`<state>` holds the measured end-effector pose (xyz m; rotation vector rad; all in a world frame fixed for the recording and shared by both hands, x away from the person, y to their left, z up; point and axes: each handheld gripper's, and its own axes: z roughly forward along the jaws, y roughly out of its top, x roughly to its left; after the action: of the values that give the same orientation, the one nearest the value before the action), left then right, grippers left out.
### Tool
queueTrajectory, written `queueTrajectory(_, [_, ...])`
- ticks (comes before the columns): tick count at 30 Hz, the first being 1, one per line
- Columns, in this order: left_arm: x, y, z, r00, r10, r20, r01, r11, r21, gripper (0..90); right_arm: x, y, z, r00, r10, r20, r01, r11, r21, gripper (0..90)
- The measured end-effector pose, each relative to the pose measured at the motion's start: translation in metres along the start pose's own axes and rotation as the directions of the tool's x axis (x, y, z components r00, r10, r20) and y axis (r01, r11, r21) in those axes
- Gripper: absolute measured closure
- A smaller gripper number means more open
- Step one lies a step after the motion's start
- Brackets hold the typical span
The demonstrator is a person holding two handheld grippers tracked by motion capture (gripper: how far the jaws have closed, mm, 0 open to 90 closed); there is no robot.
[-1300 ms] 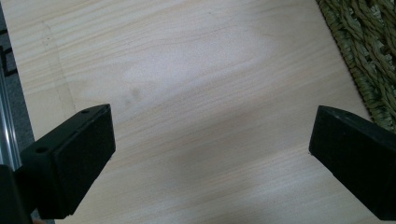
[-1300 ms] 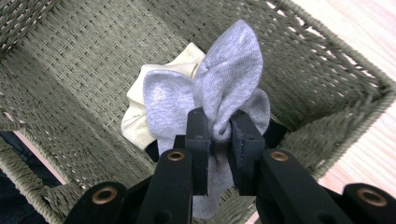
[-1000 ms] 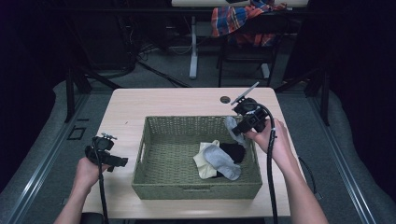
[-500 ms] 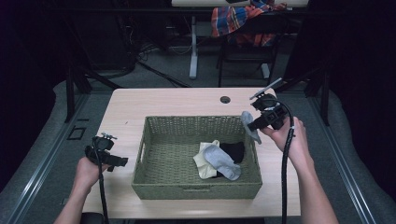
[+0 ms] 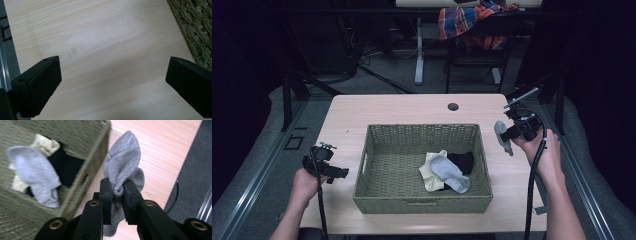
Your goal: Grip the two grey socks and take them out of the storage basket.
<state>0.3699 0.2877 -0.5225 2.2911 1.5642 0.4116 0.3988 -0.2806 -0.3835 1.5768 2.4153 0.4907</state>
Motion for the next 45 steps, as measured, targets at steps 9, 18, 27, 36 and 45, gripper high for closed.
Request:
queueTrajectory(9, [0.001, -0.001, 0.000, 1.0000, -0.008, -0.003, 0.008, 1.0000, -0.005, 0.5, -0.027, -0.009, 0.028, 0.9969, 0.070, 0.035, -0.072, 0.996, 0.055, 79.8])
queueTrajectory(18, [0.001, -0.001, 0.000, 1.0000, -0.006, -0.001, 0.006, 0.9999, -0.009, 0.3, -0.043, -0.019, 0.072, 0.9947, 0.102, 0.009, -0.103, 0.985, 0.140, 79.7])
queueTrajectory(27, [0.001, -0.001, 0.000, 1.0000, -0.007, 0.005, 0.008, 0.9999, -0.015, 0.2, -0.049, -0.025, 0.091, 0.9932, 0.116, 0.007, -0.115, 0.975, 0.190, 79.6])
queueTrajectory(36, [0.001, -0.001, 0.000, 1.0000, -0.003, 0.005, 0.003, 0.9999, -0.014, 0.2, -0.052, -0.029, 0.111, 0.9894, 0.142, -0.029, -0.131, 0.962, 0.240, 79.3])
queueTrajectory(45, [0.001, -0.001, 0.000, 1.0000, -0.002, 0.010, 0.002, 0.9999, -0.013, 0.2, -0.054, -0.031, 0.122, 0.9915, 0.126, -0.030, -0.110, 0.940, 0.324, 75.5])
